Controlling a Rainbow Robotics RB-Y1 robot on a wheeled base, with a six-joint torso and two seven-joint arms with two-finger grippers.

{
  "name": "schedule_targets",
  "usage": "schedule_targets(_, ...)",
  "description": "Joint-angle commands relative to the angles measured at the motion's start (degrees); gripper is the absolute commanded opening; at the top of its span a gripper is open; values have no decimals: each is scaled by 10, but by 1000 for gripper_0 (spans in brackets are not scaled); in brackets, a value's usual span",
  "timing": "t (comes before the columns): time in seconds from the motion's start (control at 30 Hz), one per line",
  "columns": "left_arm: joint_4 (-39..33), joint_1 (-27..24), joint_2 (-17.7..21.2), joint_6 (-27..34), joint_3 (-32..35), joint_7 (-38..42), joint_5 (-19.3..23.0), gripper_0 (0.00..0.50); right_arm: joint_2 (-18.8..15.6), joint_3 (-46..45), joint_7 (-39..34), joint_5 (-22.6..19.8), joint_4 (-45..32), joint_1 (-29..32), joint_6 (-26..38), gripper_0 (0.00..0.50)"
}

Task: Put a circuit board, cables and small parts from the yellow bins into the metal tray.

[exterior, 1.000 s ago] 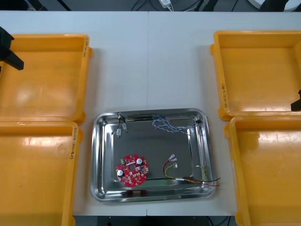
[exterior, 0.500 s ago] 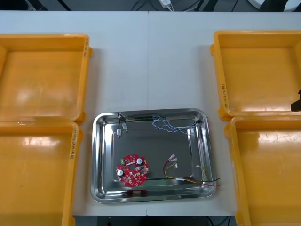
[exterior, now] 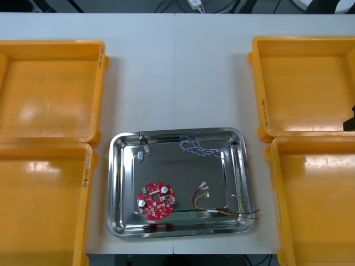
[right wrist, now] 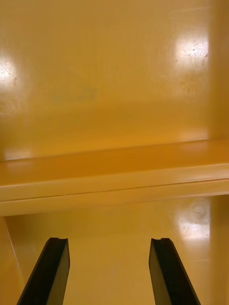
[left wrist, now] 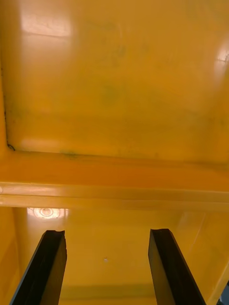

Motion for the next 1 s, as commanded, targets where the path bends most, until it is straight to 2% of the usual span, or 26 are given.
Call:
schedule_targets(0.03,0,15,-22,5,28,-59,-20,500,-25,-20,-15,-3,-5,3,1,484)
schedule_targets(0.17,-13,15,-42,5,31,-69,-53,500,-25,-20,-15,-3,-5,3,1,486)
schedule_targets(0.47,-16,16,-76,5,43,-91,-83,500,-25,-20,-15,-3,-5,3,1,483)
schedule_targets(0.6,-17,16,-87,5,44,-122,-114,500,-25,-20,-15,-3,-5,3,1,484)
schedule_targets(1.0,-22,18,-97,5,44,-129,-120,500,-25,-20,-15,-3,-5,3,1,483)
